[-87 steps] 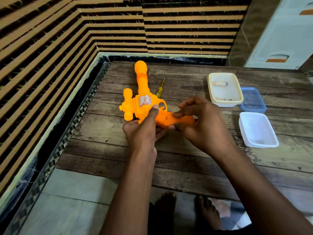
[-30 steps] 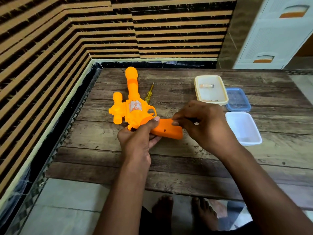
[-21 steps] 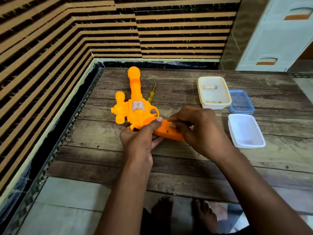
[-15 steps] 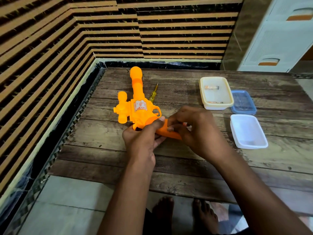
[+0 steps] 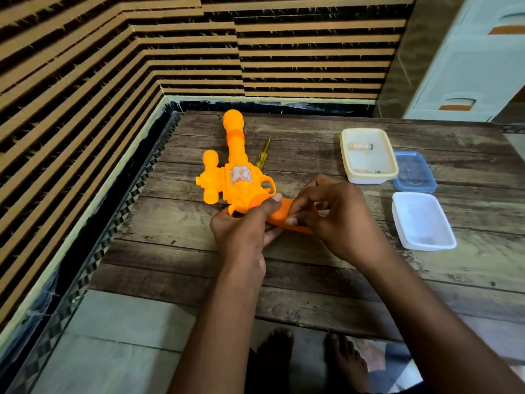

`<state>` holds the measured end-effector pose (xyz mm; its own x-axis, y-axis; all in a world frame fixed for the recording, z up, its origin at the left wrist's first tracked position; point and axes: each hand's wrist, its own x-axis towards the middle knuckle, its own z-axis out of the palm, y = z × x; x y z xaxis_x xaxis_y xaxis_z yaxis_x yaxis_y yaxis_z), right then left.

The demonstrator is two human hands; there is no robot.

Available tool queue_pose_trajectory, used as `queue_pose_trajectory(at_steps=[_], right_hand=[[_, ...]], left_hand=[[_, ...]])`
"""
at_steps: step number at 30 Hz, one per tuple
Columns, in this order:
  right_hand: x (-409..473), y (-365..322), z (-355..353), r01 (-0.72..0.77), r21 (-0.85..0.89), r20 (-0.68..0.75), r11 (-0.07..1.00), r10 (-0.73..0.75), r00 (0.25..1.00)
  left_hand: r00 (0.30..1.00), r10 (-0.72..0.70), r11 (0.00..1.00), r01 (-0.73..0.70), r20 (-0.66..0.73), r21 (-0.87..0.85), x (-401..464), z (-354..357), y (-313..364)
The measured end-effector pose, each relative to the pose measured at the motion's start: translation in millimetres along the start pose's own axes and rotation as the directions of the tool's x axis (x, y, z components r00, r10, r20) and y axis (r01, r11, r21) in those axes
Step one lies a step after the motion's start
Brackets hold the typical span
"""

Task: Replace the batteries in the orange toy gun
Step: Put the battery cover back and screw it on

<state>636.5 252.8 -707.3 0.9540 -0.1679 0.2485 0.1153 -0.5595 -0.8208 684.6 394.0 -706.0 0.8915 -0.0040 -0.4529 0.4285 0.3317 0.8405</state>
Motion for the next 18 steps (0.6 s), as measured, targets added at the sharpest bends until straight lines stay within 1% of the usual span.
queue_pose_trajectory(at_steps=[11, 18], right_hand=[[0.8, 2.2, -9.6, -0.096, 0.130, 0.068, 0.987, 0.088, 0.994], [1.8, 0.1, -1.5, -0.064, 0.074, 0.033, 0.995, 0.061, 0.998]], left_hand=[[1.000, -0.004, 1.000, 0.004, -0.015, 0.009, 1.2, -0.4, -0.1], [1.000, 0.013, 1.000, -0.013, -0.001, 0.028, 0.8, -1.5, -0.9]])
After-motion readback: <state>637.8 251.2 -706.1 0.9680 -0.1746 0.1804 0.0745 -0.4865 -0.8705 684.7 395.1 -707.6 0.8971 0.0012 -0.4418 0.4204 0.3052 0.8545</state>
